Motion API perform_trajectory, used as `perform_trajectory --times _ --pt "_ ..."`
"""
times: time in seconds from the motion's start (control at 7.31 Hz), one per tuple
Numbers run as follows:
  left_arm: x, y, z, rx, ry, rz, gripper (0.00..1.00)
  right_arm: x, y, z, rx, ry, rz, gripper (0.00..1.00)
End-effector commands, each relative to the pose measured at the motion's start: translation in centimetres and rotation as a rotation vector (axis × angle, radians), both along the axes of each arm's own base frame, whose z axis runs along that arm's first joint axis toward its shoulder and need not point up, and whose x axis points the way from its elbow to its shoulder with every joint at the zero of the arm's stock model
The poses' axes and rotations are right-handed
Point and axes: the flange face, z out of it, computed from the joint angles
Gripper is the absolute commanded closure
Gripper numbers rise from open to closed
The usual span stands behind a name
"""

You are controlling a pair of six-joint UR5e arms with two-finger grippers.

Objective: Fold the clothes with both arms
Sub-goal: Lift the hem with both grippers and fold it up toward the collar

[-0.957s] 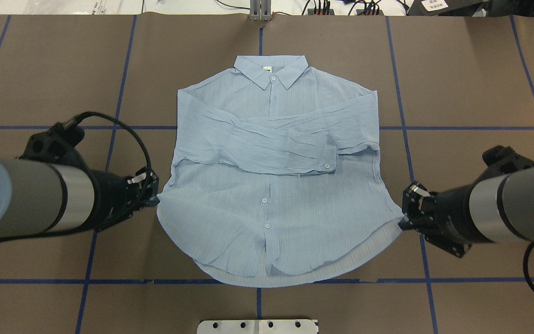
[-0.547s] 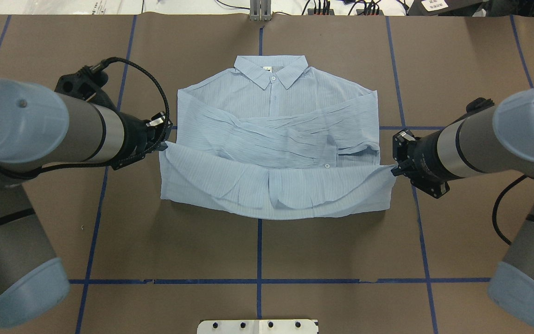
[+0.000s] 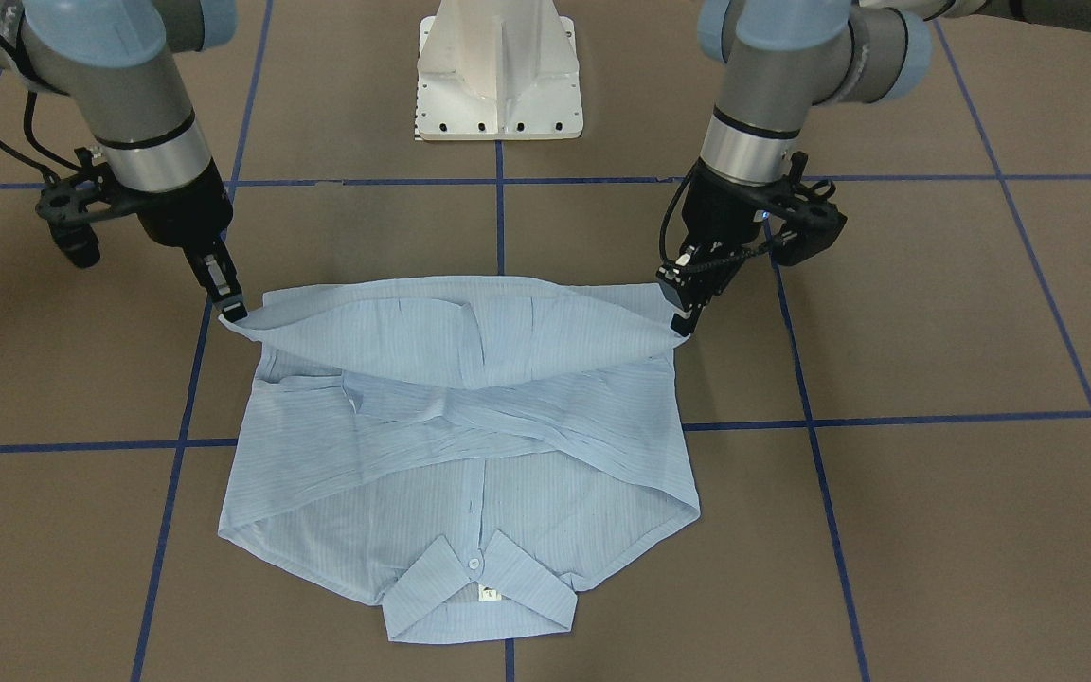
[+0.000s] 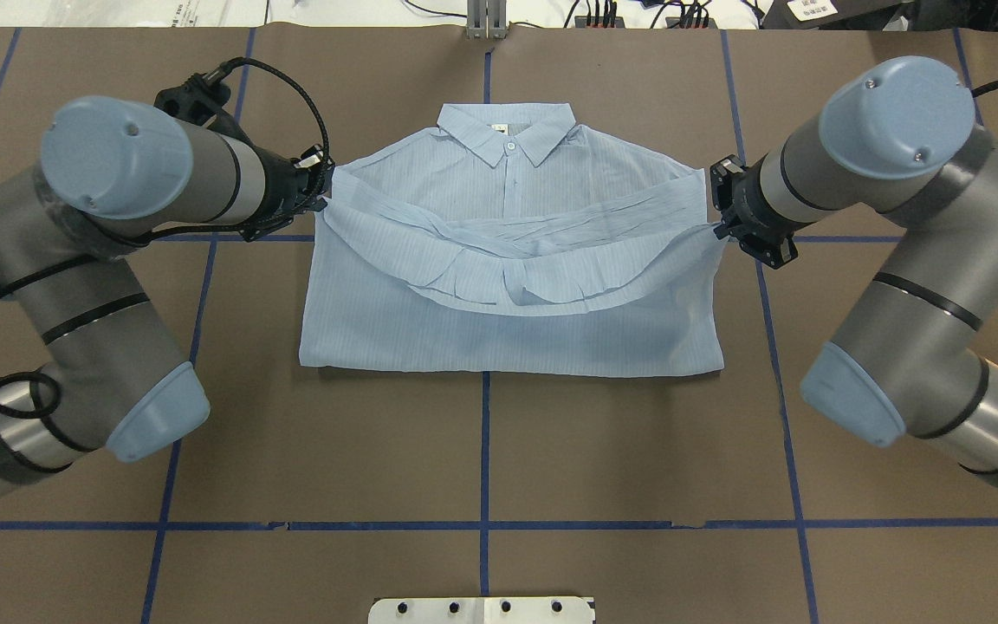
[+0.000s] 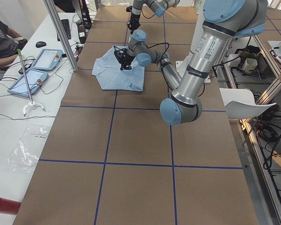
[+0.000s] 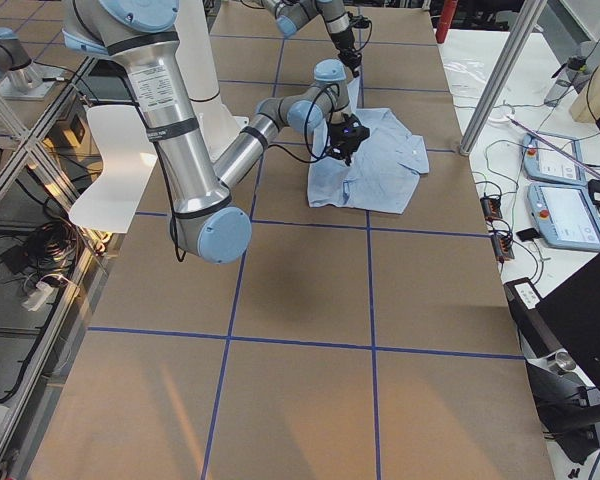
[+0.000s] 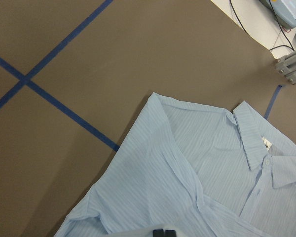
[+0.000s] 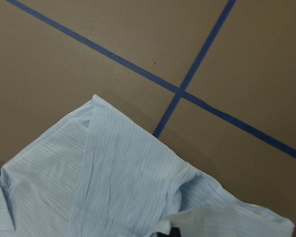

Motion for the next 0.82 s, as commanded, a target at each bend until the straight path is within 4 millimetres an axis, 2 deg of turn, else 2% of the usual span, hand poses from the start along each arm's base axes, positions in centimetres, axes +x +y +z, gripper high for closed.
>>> perform_trajectory --times 0.0,0.14,0.27,0.41,0.55,0.68 --pt "3.1 -6.3 3.4 0.016 -0.018 -0.029 1.0 -2.6 -7.5 4.0 0.014 0.02 0.028 1.0" --pt "5.0 -8.3 5.0 0.03 -0.007 -0.036 1.0 -3.9 -9.9 5.1 -0.001 0.062 0.04 1.0" --pt "5.9 -9.5 7.0 0.049 0.01 -0.038 1.0 -5.4 -11.9 5.7 0.014 0.082 0.037 1.0" --pt "6.2 -10.6 8.3 0.076 -0.005 -0.03 1.0 -6.3 -12.9 6.8 0.018 0.082 0.039 1.0" --pt "5.7 -11.7 9.1 0.091 -0.016 -0.037 1.0 -6.3 -14.3 7.1 0.012 0.089 0.05 1.0" --pt "6.1 -12.3 9.8 0.096 -0.024 -0.036 1.0 -6.6 -15.0 7.8 0.011 0.107 0.037 1.0"
